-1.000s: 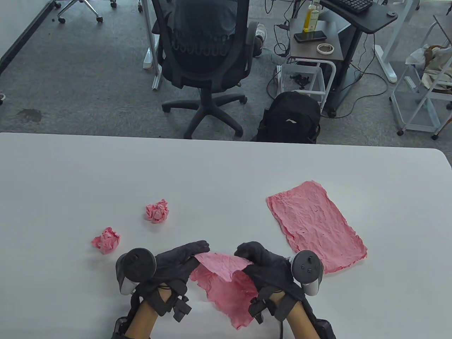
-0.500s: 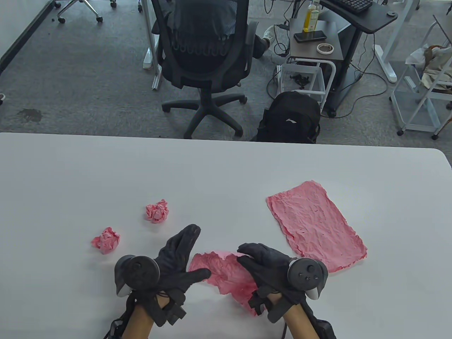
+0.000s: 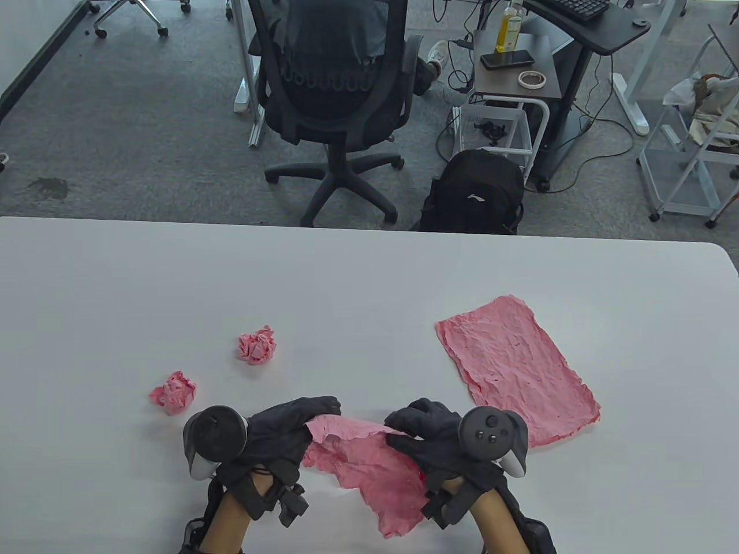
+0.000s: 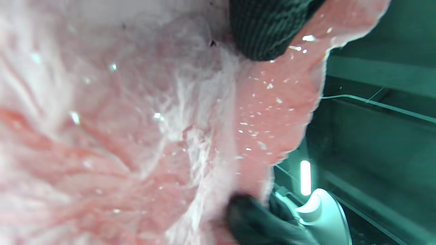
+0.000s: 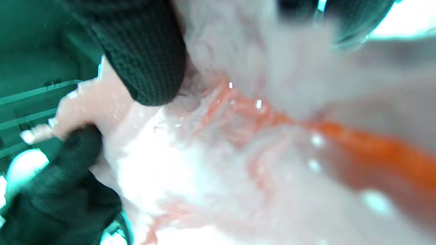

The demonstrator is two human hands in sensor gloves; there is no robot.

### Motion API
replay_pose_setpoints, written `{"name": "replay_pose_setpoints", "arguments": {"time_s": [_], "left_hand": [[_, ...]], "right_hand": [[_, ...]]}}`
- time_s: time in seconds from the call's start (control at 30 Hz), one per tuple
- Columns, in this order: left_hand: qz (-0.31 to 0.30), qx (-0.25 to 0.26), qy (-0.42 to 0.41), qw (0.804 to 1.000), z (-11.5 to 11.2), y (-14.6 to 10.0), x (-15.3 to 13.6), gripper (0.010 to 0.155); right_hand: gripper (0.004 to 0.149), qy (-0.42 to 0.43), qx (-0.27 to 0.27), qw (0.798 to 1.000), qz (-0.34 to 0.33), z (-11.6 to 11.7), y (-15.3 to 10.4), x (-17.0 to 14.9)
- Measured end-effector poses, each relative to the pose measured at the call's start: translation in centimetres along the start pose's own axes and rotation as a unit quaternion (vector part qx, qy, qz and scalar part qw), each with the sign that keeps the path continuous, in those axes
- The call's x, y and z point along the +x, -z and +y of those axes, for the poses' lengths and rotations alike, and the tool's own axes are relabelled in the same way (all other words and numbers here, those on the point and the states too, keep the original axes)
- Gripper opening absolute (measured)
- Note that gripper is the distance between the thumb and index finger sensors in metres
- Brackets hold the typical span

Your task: Flatten crumpled papers and stack

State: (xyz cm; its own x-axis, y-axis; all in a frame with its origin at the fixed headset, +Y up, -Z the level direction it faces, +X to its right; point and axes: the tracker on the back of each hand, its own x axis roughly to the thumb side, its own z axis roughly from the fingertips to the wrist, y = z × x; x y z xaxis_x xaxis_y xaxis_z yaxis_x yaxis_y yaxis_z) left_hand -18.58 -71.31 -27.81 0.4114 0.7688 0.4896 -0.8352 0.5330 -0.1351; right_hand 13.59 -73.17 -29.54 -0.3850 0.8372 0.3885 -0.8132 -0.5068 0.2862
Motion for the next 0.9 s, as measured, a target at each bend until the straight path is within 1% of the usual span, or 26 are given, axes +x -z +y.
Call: {"name": "replay_pose_setpoints", "arguments": {"time_s": [0.07,0.1,0.17,0.2,0.3,0.37,0.4,0.43,0.47,0.5,0.53,0.6,0.63,0.67,0.7,0.77,0.8,0.83,0.87,0.9], "left_hand": [[0.009,0.005,0.013,1.000,0.3,-0.2,-0.3,0.045],[0.012,0.010,0.014,1.000,0.4,-0.2,-0.5,0.045],[0.023,0.029,0.005,0.999,0.8,-0.3,-0.8,0.045],[0.024,0.038,-0.003,0.999,1.1,-0.4,-0.9,0.045],[0.029,0.039,0.000,0.999,1.3,-0.6,-1.1,0.045],[0.042,0.050,0.009,0.998,1.6,-0.6,-1.4,0.045],[0.050,0.064,0.005,0.997,1.8,-0.8,-1.6,0.045],[0.057,0.075,-0.006,0.995,2.2,-1.0,-1.9,0.045],[0.064,0.080,-0.016,0.995,2.4,-1.1,-2.1,0.045],[0.071,0.084,-0.032,0.993,2.5,-1.2,-2.5,0.045],[0.084,0.087,-0.050,0.991,2.6,-1.2,-2.9,0.045],[0.105,0.087,-0.085,0.987,2.6,-1.3,-3.7,0.045],[0.108,0.083,-0.103,0.985,2.5,-1.3,-4.1,0.045],[0.107,0.077,-0.115,0.985,2.4,-1.4,-4.3,0.045],[0.109,0.070,-0.127,0.983,2.2,-1.3,-4.3,0.046],[0.108,0.062,-0.114,0.986,1.9,-1.0,-3.9,0.047],[0.102,0.059,-0.090,0.989,1.7,-0.8,-3.4,0.047],[0.094,0.056,-0.075,0.991,1.6,-0.7,-3.1,0.047],[0.079,0.050,-0.065,0.994,1.3,-0.6,-2.6,0.047],[0.073,0.049,-0.071,0.994,1.2,-0.6,-2.3,0.047]], "right_hand": [[0.043,0.067,0.023,0.997,0.020,-0.6,0.0,-0.8],[0.044,0.080,0.032,0.996,0.028,-0.8,0.0,-1.0],[0.045,0.079,0.056,0.994,0.052,-1.2,-0.1,-1.5],[0.047,0.068,0.058,0.994,0.063,-1.4,-0.3,-1.6],[0.057,0.046,0.023,0.995,0.082,-2.0,-0.5,-1.8],[0.049,0.006,-0.007,0.995,0.096,-2.9,-0.8,-1.9],[0.044,-0.031,-0.031,0.993,0.111,-3.5,-1.0,-2.1],[0.041,-0.061,-0.036,0.990,0.120,-4.0,-1.2,-2.4],[0.040,-0.073,-0.030,0.989,0.123,-4.3,-1.3,-2.7],[0.040,-0.069,-0.021,0.989,0.125,-4.4,-1.3,-3.1],[0.041,-0.040,-0.007,0.991,0.127,-4.4,-1.3,-3.7],[0.043,0.037,0.001,0.992,0.118,-4.0,-1.1,-4.6],[0.043,0.084,0.004,0.991,0.101,-3.5,-0.9,-4.9],[0.044,0.106,-0.002,0.990,0.090,-3.0,-0.8,-5.0],[0.051,0.116,-0.009,0.990,0.075,-2.1,-0.6,-4.6],[0.078,0.067,0.037,0.995,0.056,-0.3,-0.2,-3.1],[0.086,0.021,0.054,0.998,0.040,0.8,0.0,-2.0],[0.092,-0.020,0.057,0.998,0.028,1.6,0.1,-1.2],[0.096,-0.081,0.056,0.995,0.015,2.7,0.4,-0.4],[0.099,-0.123,0.055,0.991,0.007,3.7,0.6,0.1]]}}
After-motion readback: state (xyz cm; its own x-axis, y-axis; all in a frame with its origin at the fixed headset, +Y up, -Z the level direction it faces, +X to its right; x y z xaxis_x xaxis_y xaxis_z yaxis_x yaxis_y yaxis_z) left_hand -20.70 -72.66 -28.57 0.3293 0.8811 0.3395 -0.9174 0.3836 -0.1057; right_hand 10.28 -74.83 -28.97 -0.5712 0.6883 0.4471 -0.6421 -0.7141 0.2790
